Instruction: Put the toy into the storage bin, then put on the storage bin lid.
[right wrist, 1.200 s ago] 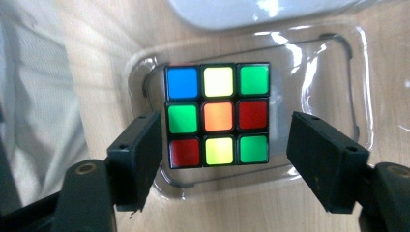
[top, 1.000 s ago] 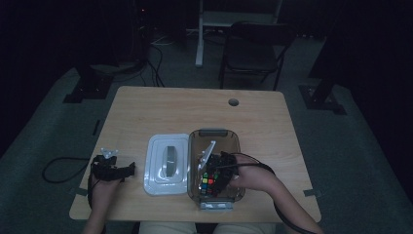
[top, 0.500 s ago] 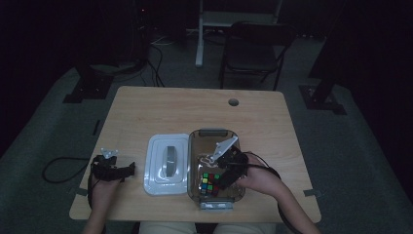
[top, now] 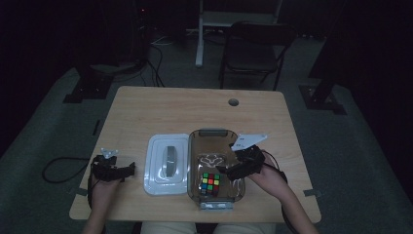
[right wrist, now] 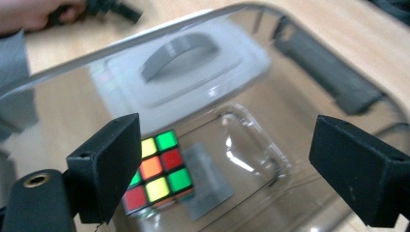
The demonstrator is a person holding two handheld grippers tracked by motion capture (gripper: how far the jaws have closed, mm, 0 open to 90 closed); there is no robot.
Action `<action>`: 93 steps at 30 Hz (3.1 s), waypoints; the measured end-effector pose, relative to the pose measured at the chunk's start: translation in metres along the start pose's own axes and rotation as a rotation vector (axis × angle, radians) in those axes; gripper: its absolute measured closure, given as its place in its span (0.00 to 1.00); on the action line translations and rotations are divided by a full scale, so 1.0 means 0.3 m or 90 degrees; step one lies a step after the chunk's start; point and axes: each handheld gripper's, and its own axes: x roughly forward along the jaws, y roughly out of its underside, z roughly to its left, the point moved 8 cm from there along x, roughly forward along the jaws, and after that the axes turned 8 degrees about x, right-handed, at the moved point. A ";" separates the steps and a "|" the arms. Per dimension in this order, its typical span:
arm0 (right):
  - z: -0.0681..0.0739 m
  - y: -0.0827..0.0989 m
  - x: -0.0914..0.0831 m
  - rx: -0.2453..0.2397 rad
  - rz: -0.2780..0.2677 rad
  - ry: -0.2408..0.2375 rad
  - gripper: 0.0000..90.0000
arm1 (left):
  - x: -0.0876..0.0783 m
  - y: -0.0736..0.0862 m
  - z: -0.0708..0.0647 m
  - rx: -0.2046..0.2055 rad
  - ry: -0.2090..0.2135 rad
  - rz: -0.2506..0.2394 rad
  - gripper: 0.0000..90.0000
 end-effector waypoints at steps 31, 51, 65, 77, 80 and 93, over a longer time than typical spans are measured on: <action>-0.300 0.261 -0.135 0.157 -0.149 0.213 0.13 | 0.000 -0.001 -0.005 0.002 0.002 0.000 0.01; -0.392 0.526 -0.002 0.230 -0.042 0.257 0.13 | -0.027 -0.021 -0.041 0.019 0.024 0.012 0.01; -0.416 0.550 0.015 0.272 0.017 0.277 0.13 | -0.125 -0.107 -0.238 0.088 0.133 -0.007 0.01; -0.417 0.550 0.015 0.273 0.017 0.276 0.13 | -0.135 -0.158 -0.388 0.143 0.182 -0.038 0.01; -0.417 0.550 0.015 0.273 0.017 0.276 0.13 | -0.134 -0.165 -0.415 0.155 0.190 -0.041 0.01; -0.417 0.550 0.015 0.274 0.016 0.275 0.13 | -0.090 -0.196 -0.500 0.160 0.210 -0.051 0.20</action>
